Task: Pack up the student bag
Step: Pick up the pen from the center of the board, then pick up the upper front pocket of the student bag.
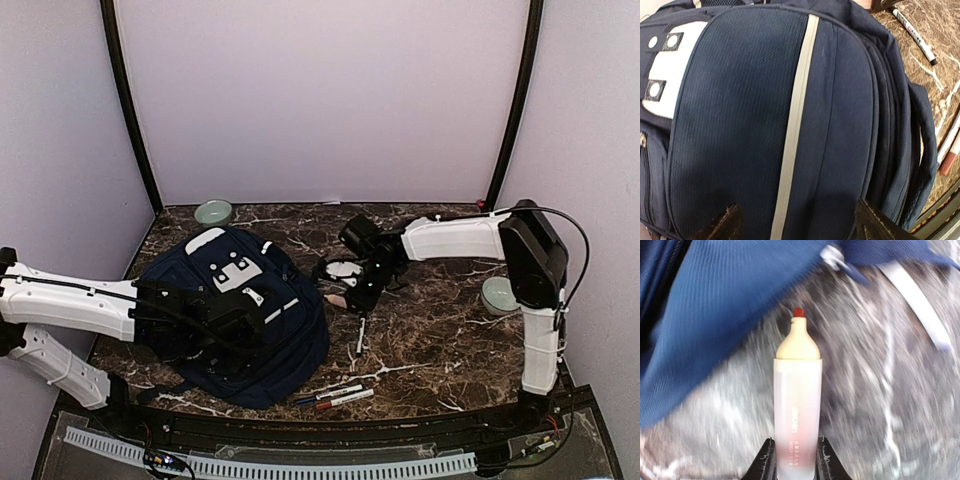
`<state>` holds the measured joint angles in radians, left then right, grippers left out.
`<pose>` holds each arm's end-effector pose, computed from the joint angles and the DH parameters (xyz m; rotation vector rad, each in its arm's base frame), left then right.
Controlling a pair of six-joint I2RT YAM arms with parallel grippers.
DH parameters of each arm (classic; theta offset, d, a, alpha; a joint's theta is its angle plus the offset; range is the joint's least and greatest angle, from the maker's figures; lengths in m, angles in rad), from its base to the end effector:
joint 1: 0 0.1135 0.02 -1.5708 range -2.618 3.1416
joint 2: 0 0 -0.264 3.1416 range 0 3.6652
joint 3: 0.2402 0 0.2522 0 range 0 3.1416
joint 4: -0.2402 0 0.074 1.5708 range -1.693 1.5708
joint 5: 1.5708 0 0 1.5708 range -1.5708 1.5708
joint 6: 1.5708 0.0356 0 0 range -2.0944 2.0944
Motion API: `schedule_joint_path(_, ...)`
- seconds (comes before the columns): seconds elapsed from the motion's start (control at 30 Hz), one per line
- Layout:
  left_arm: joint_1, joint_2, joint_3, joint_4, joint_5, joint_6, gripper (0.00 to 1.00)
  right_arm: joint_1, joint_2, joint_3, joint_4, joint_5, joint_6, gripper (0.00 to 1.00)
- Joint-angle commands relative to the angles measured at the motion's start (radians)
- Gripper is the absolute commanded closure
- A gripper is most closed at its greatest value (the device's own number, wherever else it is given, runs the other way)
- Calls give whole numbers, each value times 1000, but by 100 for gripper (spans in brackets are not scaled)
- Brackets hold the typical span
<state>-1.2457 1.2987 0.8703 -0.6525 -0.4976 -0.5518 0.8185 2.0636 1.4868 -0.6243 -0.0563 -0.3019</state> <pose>0.0948 -0.2280 0.2277 0.6883 2.3621 -0.0919 0.2873 0.3099 0.1606 -1.4954 2.3565 0.2093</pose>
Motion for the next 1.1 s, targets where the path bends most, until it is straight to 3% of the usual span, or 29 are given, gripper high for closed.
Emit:
schedule_joint_path(0.0, 51, 44, 77, -5, 45, 72, 21, -34, -146, 3, -75, -37, 9, 84)
schedule_joint_path(0.2, 127, 76, 123, -73, 160, 136, 21, -89, -241, -79, -113, -40, 14, 84)
schedule_joint_path(0.5, 138, 216, 208, -89, 234, 225, 21, -194, -356, -324, -55, -8, -11, 84)
schedule_joint_path(0.6, 140, 280, 237, -95, 208, 239, 21, -207, -372, -368, -37, 8, -19, 84)
schedule_joint_path(0.8, 140, 406, 321, -195, 89, 226, 34, -209, -371, -397, -21, -1, -22, 84)
schedule_joint_path(0.9, 135, 401, 347, -159, 206, 269, 30, -209, -363, -404, -16, -5, -20, 84)
schedule_joint_path(0.93, 130, 389, 351, -140, 236, 276, 24, -208, -361, -404, -16, -10, -19, 84)
schedule_joint_path(0.97, 124, 377, 353, -120, 264, 285, 4, -209, -361, -403, -16, -14, -18, 84)
schedule_joint_path(1.07, 120, 357, 360, -95, 277, 289, 1, -208, -360, -402, -13, -22, -15, 83)
